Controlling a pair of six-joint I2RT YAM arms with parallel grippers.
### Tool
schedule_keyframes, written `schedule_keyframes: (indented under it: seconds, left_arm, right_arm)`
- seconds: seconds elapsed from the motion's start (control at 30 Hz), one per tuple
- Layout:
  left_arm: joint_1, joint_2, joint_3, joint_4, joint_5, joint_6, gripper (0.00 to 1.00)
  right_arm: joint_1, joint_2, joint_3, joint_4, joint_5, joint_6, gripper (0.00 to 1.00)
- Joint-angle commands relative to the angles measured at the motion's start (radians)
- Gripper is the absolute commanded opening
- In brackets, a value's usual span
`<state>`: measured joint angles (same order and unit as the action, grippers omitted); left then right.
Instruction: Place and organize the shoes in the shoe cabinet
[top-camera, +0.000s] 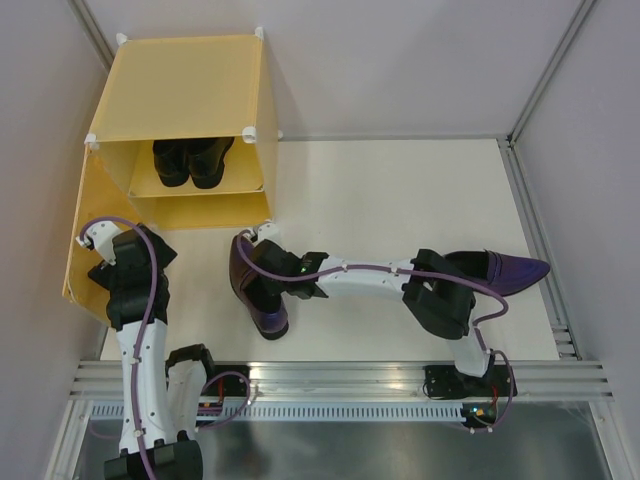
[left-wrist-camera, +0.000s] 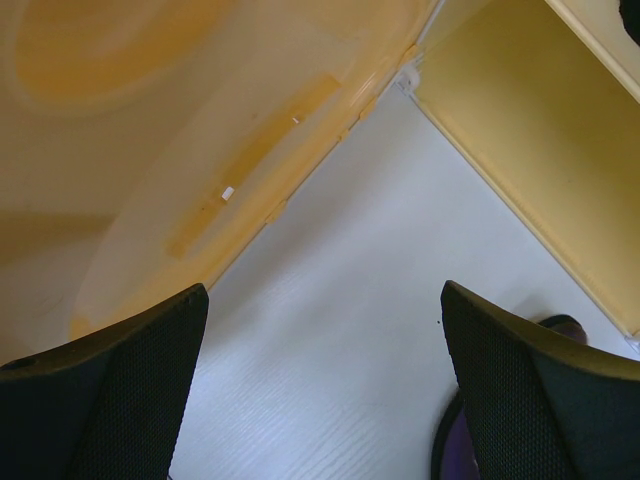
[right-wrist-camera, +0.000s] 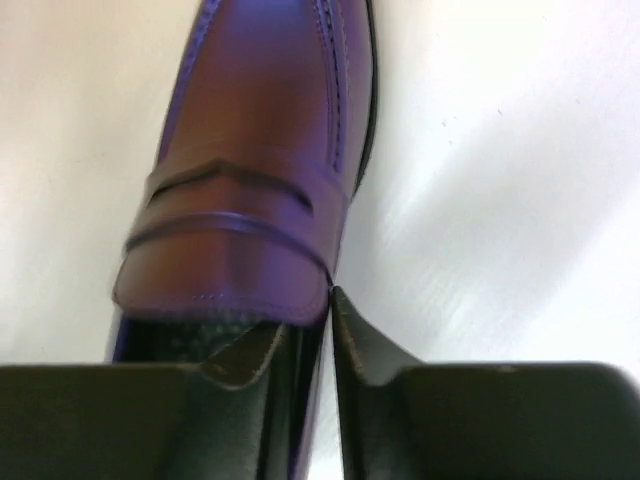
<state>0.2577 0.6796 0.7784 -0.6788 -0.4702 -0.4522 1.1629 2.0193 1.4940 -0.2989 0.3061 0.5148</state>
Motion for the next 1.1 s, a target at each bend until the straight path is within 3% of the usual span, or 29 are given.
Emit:
schedule_keyframes:
  seconds: [0.0, 0.2, 0.33, 0.63, 0.77, 0.9, 0.97, 1.0, 1.07]
  left_arm:
    - [0.005, -0.005, 0.001, 0.022, -0.022, 0.009, 1.00]
    - [0.021, 0.041, 0.019, 0.016, -0.028, -0.002, 1.00]
    - [0.084, 0.078, 0.033, 0.007, -0.005, -0.026, 1.00]
    - [0.130, 0.106, 0.068, -0.005, 0.208, -0.016, 1.00]
    - [0.127, 0.152, 0.067, -0.018, 0.445, 0.010, 1.00]
    - [0.051, 0.221, 0.044, -0.019, 0.568, 0.003, 1.00]
    - [-0.024, 0.241, 0.035, -0.015, 0.539, -0.026, 1.00]
    - [-0.131, 0.267, 0.032, -0.016, 0.513, -0.040, 1.00]
    - [-0.236, 0.305, 0.033, -0.016, 0.425, -0.086, 1.00]
  right_arm:
    - [0.003, 0.022, 0.100, 0.096, 0.073, 0.071, 0.26]
    - [0.000, -0.019, 0.152, 0.060, 0.059, 0.013, 0.45]
    - [0.003, -0.120, 0.050, 0.055, 0.048, -0.044, 0.57]
    - [-0.002, -0.438, -0.286, 0.092, 0.021, -0.111, 0.80]
    - [-0.003, -0.560, -0.391, 0.109, 0.021, -0.124, 0.83]
    - [-0.008, -0.626, -0.481, 0.139, 0.019, -0.124, 0.84]
    - [-0.015, -0.643, -0.524, 0.156, 0.013, -0.127, 0.84]
    - [-0.020, -0.649, -0.537, 0.164, 0.013, -0.131, 0.84]
    - [-0.037, -0.651, -0.560, 0.164, 0.001, -0.131, 0.85]
